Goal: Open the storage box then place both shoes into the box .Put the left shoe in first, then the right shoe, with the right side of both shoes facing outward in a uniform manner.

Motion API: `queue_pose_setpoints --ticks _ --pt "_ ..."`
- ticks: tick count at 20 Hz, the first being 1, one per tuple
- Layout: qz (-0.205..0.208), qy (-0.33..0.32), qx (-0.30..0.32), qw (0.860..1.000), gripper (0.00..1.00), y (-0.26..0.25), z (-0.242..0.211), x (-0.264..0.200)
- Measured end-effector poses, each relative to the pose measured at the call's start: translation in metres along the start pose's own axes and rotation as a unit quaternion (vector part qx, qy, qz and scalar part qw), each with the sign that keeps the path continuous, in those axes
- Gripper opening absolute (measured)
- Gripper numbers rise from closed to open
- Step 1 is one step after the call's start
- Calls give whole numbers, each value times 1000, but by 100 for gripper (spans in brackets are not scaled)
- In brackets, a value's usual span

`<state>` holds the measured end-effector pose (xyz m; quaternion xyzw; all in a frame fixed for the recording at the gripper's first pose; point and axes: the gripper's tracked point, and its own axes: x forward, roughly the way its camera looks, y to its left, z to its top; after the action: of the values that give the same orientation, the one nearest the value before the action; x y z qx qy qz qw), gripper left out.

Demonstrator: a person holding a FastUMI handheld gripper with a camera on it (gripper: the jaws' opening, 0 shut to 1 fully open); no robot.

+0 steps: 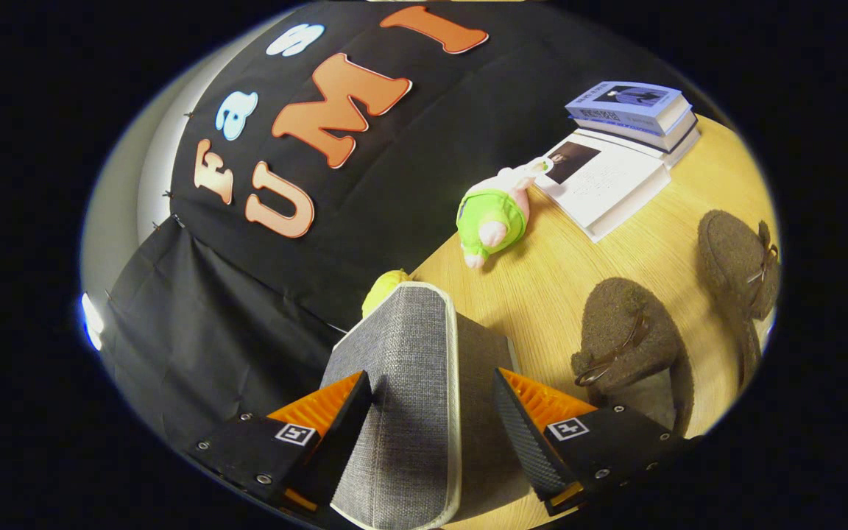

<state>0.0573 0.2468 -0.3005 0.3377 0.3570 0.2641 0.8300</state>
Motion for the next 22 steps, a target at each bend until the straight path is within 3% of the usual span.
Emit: queue_pose_setpoints --ticks 4,7,10,14,16,22 --pt "32 20 56 998 94 9 -8 6" --pt "20 0 53 998 72 11 -1 7" --pt "12 -10 54 998 61 9 5 -3" --pt "21 -43 76 996 13 17 28 -18" --pt "25 -47 60 997 1 33 32 -23" --pt "48 -58 -13 997 1 110 50 -34"
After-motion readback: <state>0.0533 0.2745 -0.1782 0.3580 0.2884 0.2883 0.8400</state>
